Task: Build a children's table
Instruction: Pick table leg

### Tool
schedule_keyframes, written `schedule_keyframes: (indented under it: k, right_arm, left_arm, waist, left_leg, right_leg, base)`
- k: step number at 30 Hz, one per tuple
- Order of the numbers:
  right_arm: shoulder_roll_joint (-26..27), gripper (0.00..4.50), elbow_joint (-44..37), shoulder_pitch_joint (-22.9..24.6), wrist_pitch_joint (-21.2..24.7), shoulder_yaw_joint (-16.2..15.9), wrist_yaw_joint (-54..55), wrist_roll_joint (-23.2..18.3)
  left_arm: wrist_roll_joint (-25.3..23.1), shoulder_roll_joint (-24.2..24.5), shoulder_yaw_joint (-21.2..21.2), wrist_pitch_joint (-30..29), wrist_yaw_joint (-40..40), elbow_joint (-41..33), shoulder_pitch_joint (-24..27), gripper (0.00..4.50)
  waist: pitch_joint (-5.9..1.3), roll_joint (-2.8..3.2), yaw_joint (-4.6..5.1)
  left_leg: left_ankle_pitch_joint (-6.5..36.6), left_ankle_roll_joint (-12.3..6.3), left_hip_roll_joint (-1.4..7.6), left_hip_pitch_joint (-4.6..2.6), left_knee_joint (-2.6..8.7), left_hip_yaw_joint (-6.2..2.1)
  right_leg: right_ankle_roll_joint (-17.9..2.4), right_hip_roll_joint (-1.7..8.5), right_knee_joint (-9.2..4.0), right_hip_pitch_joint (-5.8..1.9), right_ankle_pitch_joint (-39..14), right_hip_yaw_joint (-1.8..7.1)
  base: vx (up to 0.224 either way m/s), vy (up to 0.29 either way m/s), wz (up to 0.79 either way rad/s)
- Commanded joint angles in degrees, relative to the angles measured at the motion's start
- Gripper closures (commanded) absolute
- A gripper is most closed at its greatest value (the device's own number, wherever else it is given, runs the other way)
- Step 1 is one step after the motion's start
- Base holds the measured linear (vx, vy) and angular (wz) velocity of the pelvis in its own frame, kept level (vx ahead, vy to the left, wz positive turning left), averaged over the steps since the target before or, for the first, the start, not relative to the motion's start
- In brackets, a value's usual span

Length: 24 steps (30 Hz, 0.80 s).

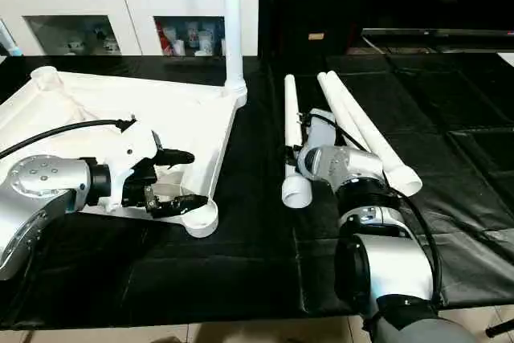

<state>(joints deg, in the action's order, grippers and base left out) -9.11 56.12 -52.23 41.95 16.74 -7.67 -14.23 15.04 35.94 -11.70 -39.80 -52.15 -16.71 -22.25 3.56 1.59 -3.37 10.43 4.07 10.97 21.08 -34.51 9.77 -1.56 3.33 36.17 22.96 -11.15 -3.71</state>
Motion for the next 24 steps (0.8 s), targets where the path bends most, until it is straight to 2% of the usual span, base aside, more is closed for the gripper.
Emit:
schedule_keyframes:
  k: [1,2,4,5,6,9,15,17,19,21,24]
  right_arm:
    - [-0.1,1.83,2.2,0.5,0.2,1.8,1.1,-1.5]
    - [-0.1,1.83,2.2,0.5,0.2,1.8,1.1,-1.5]
    - [-0.5,2.04,2.2,1.0,-2.1,3.9,2.4,-2.6]
    - [-0.5,2.23,2.2,1.0,-2.1,3.9,2.4,-2.6]
    - [-0.6,2.23,2.3,1.1,-2.5,4.9,2.8,-3.3]
    - [-0.6,2.52,1.9,1.5,-3.1,5.1,2.4,-3.6]
    - [0.0,2.64,0.5,2.9,-4.3,4.3,1.1,-3.3]
    - [0.3,2.64,-0.1,3.4,-6.7,3.9,0.6,-2.7]
    - [0.3,2.64,-0.5,3.4,-7.1,4.3,1.0,-3.3]
    - [0.4,2.64,-2.9,4.1,-10.0,4.3,-0.4,-3.5]
    - [0.5,2.64,-6.3,5.0,-11.6,4.0,-2.7,-4.0]
  left_arm:
    - [0.0,0.4,-0.3,0.2,0.0,-0.6,-0.8,0.0]
    - [0.0,0.4,-0.3,0.2,0.0,-0.6,-0.8,0.0]
    - [0.1,0.3,-0.3,0.1,0.0,-0.7,-0.9,0.0]
    - [0.1,0.3,-0.3,0.1,0.0,-0.7,-0.9,0.0]
    - [0.1,0.3,-0.3,0.1,0.0,-0.7,-0.9,0.0]
    - [0.1,0.2,-0.4,0.1,0.1,-0.6,-0.9,0.0]
    - [0.2,-0.3,-0.6,0.1,0.3,-0.3,-1.1,0.0]
    - [0.2,-0.3,-0.6,0.1,0.3,-0.1,-1.2,0.0]
    - [0.2,-0.7,-0.5,0.1,0.6,0.1,-1.3,0.0]
    - [0.3,-1.7,0.2,-0.3,1.8,0.7,-1.6,0.0]
    - [-0.1,-3.4,1.3,0.0,4.2,2.1,-2.2,0.0]
  waist:
    - [-4.12,0.09,-0.1]
    - [-4.18,0.11,-0.12]
    - [-4.15,0.25,-0.14]
    - [-4.16,0.21,-0.11]
    - [-4.17,0.14,-0.08]
    - [-4.19,0.36,-0.11]
    - [-4.11,0.44,-0.02]
    - [-4.08,0.52,-0.03]
    - [-4.06,0.63,0.05]
    - [-4.1,0.61,-0.02]
    - [-4.27,0.55,-0.16]
  left_leg:
    - [10.2,2.37,1.27,-0.5,3.58,-0.26]
    - [9.9,2.3,1.29,-0.49,3.55,-0.27]
    - [9.8,2.29,1.29,-0.47,3.54,-0.28]
    - [9.8,2.28,1.28,-0.47,3.55,-0.26]
    - [9.8,2.28,1.27,-0.45,3.54,-0.26]
    - [9.9,2.17,1.21,-0.47,3.52,-0.27]
    - [11.1,2.3,1.24,-0.57,3.57,-0.3]
    - [11.6,2.33,1.25,-0.61,3.58,-0.3]
    - [12.0,2.42,1.27,-0.68,3.62,-0.35]
    - [11.9,2.42,1.28,-0.68,3.6,-0.33]
    - [10.4,2.04,1.31,-0.5,3.56,-0.36]
  right_leg:
    - [-10.8,3.94,-4.15,-2.91,-11.1,2.77]
    - [-10.8,3.97,-4.09,-2.94,-10.7,2.75]
    - [-10.9,4.0,-4.1,-2.89,-10.7,2.72]
    - [-10.9,3.97,-4.13,-2.91,-10.6,2.72]
    - [-10.9,3.92,-4.08,-2.92,-10.4,2.71]
    - [-11.1,3.86,-4.06,-2.92,-10.2,2.63]
    - [-11.2,3.88,-4.29,-2.86,-11.6,2.59]
    - [-11.0,3.92,-4.38,-2.81,-12.2,2.6]
    - [-10.9,3.87,-4.45,-2.77,-12.8,2.56]
    - [-10.9,3.9,-4.45,-2.77,-12.4,2.61]
    - [-11.0,3.84,-4.24,-3.0,-10.3,2.58]
  base:
    - [0.0,0.0,0.0]
    - [0.0,0.0,0.0]
    - [0.0,0.0,0.0]
    - [0.0,0.0,0.0]
    - [0.0,0.0,0.0]
    - [0.0,0.0,0.0]
    - [0.0,0.0,0.0]
    - [0.0,0.0,0.0]
    - [0.0,0.0,0.0]
    - [0.0,0.0,0.0]
    - [0.0,0.0,0.0]
